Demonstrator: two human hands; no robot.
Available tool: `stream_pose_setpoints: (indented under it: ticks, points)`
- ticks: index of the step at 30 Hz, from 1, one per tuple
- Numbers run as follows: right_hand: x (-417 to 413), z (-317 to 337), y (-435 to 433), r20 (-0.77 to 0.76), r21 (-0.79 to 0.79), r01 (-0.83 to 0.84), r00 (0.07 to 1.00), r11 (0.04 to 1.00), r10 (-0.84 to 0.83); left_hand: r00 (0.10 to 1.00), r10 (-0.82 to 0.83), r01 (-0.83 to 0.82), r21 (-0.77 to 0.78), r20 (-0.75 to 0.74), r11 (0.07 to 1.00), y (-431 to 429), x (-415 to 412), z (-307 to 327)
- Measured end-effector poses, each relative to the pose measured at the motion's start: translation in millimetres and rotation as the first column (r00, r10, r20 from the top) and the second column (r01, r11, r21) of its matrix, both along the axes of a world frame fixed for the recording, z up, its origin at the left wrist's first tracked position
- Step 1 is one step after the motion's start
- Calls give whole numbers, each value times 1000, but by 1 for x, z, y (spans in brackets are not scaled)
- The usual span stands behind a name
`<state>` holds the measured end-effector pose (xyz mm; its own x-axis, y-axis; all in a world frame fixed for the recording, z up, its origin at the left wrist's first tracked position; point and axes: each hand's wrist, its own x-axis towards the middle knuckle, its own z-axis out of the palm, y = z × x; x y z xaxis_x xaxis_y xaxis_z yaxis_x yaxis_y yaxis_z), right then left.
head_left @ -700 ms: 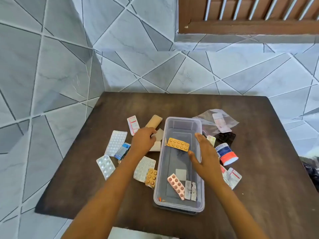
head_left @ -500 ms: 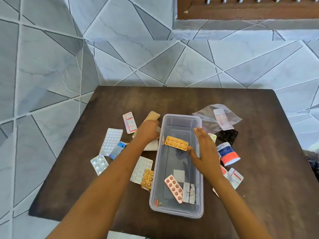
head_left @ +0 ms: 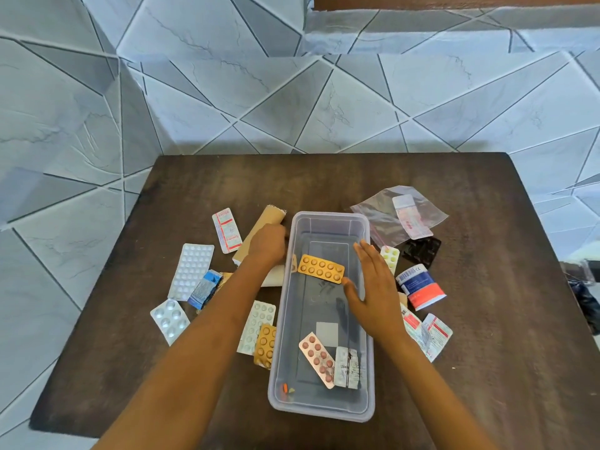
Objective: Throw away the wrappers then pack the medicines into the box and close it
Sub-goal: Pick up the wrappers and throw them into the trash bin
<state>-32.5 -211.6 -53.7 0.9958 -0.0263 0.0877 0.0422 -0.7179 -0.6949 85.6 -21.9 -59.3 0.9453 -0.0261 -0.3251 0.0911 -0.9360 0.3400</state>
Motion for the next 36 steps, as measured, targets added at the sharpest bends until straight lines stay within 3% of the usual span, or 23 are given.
stream_pose_setpoints:
  ticks: [6, 14, 19, 25, 27, 30, 36]
  points:
    - [0, -1, 1, -15, -16, 6, 1000, 1000, -6, 991, -132, 132, 32, 18, 991, 6, -3, -2]
    - [0, -2, -1, -27, -32, -3, 1000, 999, 2, 939, -304, 325, 117, -161, 939, 12, 1, 2]
    - [0, -4, -2, -30, -45, -8, 1000, 999, 7, 973, -160, 173, 63, -168, 983, 7, -1, 8]
    - [0, 0, -3, -30, -43, -26, 999, 999, 24, 998, -67, 67, 55, 3, 996, 16, -6, 42]
    - [0, 4, -4, -28, -19, -27, 999, 999, 26, 988, 1, -8, 46, 155, 999, 24, -4, 63]
    - [5, 12, -11, -17, 31, -2, 1000, 1000, 3, 939, 103, -82, -77, 328, 994, 23, 2, 94]
    - [37, 31, -46, -11, 29, 166, 986, 986, -166, 942, 139, 5, -429, 305, 904, -23, 16, 109]
